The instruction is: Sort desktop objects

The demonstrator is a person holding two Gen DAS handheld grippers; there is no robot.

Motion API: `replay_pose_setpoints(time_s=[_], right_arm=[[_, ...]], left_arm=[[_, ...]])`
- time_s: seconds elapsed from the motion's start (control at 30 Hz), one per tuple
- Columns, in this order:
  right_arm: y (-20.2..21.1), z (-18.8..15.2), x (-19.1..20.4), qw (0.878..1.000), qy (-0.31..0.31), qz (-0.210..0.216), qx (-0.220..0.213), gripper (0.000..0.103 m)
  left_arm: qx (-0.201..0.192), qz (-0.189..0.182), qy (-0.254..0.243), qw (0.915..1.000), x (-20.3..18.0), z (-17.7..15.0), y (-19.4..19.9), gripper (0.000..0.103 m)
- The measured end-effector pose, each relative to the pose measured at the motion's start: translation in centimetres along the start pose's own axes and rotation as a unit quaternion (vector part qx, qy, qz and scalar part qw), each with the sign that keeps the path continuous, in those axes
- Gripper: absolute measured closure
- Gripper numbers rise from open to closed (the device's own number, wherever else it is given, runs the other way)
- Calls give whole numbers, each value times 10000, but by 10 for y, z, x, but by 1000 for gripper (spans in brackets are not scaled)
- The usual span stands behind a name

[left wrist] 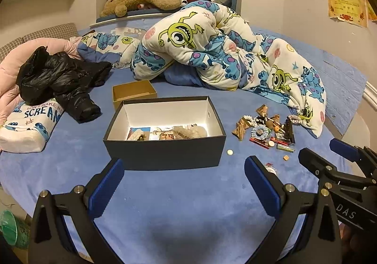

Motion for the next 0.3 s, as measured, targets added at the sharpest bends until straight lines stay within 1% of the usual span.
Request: replay_pose_setpoints(time_s=[0.17,0.3], right_arm=[[1,1,-1,10000,-37,2,-18,22],[0,0,-6,9999,-98,-55,-1,22]], left_arm=[[20,41,-10,10000,2,-1,-3,0],[12,88,85,9999,6,-1,-3,0]])
Point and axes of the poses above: each gripper's, at about its wrist camera, not at the fingertips, and y roughly against the way its jaws point, x to its left, z to its top, the point moved 7 cm from there along -y, roughly the way its jaws point, and after that the axes turned 9 degrees about -y, right-handed, at the moved point
